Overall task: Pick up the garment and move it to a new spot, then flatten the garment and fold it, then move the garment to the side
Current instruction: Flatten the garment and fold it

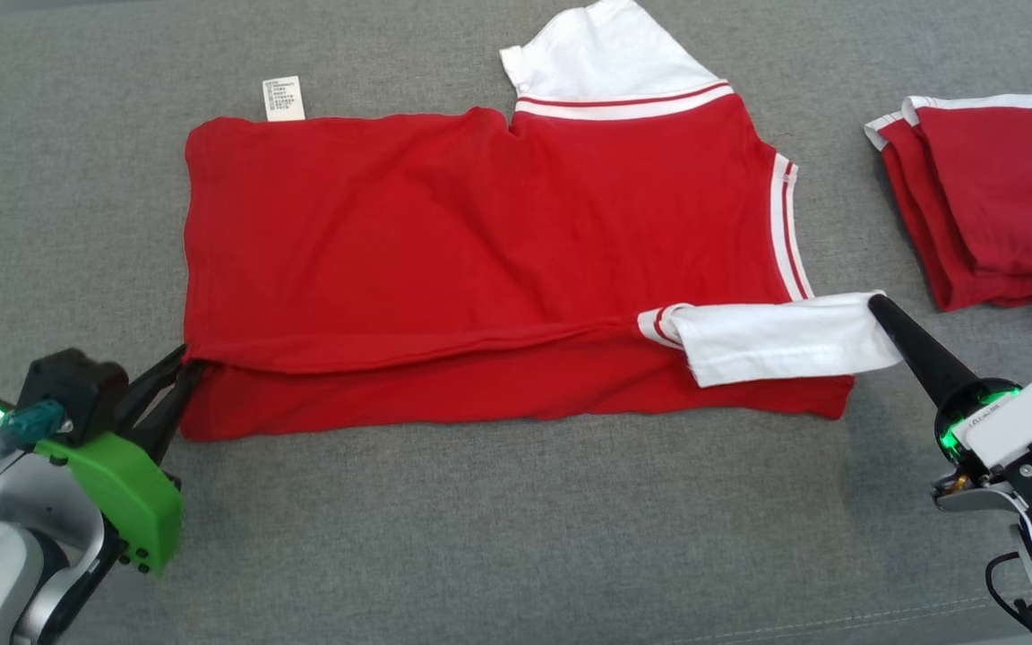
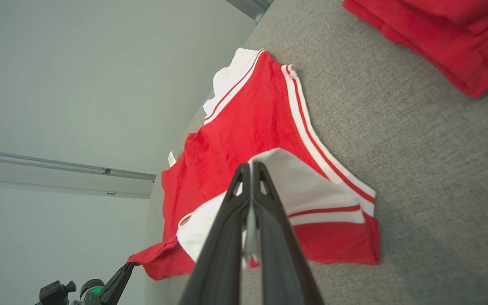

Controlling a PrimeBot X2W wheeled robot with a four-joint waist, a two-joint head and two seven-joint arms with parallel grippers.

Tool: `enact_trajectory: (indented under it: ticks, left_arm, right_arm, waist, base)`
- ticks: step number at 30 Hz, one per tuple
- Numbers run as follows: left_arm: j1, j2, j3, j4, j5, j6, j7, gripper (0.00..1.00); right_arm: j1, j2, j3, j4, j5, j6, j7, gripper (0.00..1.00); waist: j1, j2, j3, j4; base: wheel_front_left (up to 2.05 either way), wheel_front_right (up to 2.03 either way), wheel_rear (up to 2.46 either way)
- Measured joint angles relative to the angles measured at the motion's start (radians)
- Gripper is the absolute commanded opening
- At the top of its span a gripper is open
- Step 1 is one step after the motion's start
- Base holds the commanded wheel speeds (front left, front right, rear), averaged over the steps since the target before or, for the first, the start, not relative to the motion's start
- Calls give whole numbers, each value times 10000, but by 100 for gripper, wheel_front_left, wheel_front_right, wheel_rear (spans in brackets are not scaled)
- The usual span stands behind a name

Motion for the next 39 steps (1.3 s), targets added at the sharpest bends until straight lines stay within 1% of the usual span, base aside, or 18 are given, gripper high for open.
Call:
enact_trajectory:
  ticks: [3, 7, 8, 9, 10, 11, 12, 14, 16, 22, 24, 25, 27, 29, 31, 35, 39]
  left_arm:
    - [-435, -104, -217, 272, 119, -33, 385, 0]
    - [-555, -151, -359, 901, 155, -115, 970, 0]
    - [-590, -194, -399, 1035, 155, -117, 1068, 0]
    - [-651, -263, -405, 1139, 148, -117, 1139, 6]
    - [-747, -370, -397, 1210, 128, -117, 1120, 40]
    - [-879, -479, -393, 1292, 130, -117, 1074, 100]
    - [-879, -479, -393, 1292, 130, -117, 1074, 100]
    - [-1138, -683, -268, 1419, 128, -96, 1018, 100]
    - [-1225, -711, -150, 1601, 67, -86, 1018, 100]
    - [-813, -836, 261, 2155, -470, 466, 1120, 100]
    - [-507, -1068, 612, 2142, -838, 771, 943, 100]
    - [-394, -1239, 769, 2084, -1030, 840, 884, 100]
    - [-229, -1779, 1047, 1904, -1561, 957, 667, 100]
    - [-49, -2253, 1089, 1716, -2040, 957, 669, 100]
    - [272, -2474, 1097, 1693, -2266, 957, 694, 100]
    - [611, -2428, 1172, 1768, -2266, 1043, 581, 100]
    - [616, -2468, 1175, 1760, -2197, 1043, 489, 100]
  right_arm:
    - [-376, 6, 219, 464, -155, -8, 130, 0]
    - [-950, 96, 539, 1039, -481, -12, 238, 0]
    - [-1075, 109, 562, 1145, -575, -12, 230, 16]
    - [-1185, 140, 510, 1250, -669, -12, 165, 41]
    - [-1267, 176, 403, 1398, -788, -12, 58, 76]
    - [-1356, 194, 364, 1551, -886, -15, 2, 100]
    - [-1356, 194, 364, 1551, -886, -15, 2, 100]
    - [-1426, 255, 414, 1689, -970, -21, -2, 100]
    - [-1426, 355, 481, 1791, -1076, -21, -4, 100]
    - [-1536, 391, 209, 2010, -1538, -23, -571, 100]
    - [-1594, 295, 13, 1975, -1877, -23, -880, 100]
    - [-1581, 203, -140, 1952, -2002, -23, -1026, 100]
    - [-1482, -19, -397, 1856, -2148, -23, -1227, 100]
    - [-1168, -217, -424, 1783, -2382, -23, -1294, 100]
    - [-732, -268, -224, 1789, -2495, -23, -1258, 100]
    - [-235, -255, 336, 1950, -2907, -23, -1139, 100]
    - [-32, -150, 665, 2042, -2943, -23, -1051, 100]
  waist:
    - [0, 0, 95, 107]
    - [0, 0, 162, 110]
    - [0, 0, 160, 89]
    - [0, 0, 163, 76]
    - [0, 0, 163, 72]
    - [0, 0, 151, 73]
    - [0, 0, 151, 73]
    - [0, 0, 101, 73]
    - [0, 0, 46, 71]
    - [0, 0, -181, 14]
    - [0, 0, -284, -21]
    - [0, 0, -341, -33]
    - [0, 0, -446, -28]
    - [0, 0, -514, 31]
    - [0, 0, -537, 120]
    - [0, 0, -496, 240]
    - [0, 0, -440, 307]
  base:
    - [0, 0, 0]
    - [0, 0, 0]
    - [0, 0, 0]
    - [0, 0, 0]
    - [0, 0, 0]
    - [0, 0, 0]
    - [0, 0, 0]
    - [0, 0, 0]
    - [0, 0, 0]
    - [0, 0, 0]
    - [0, 0, 0]
    - [0, 0, 0]
    - [0, 0, 0]
    - [0, 0, 0]
    - [0, 0, 0]
    - [0, 0, 0]
    - [0, 0, 0]
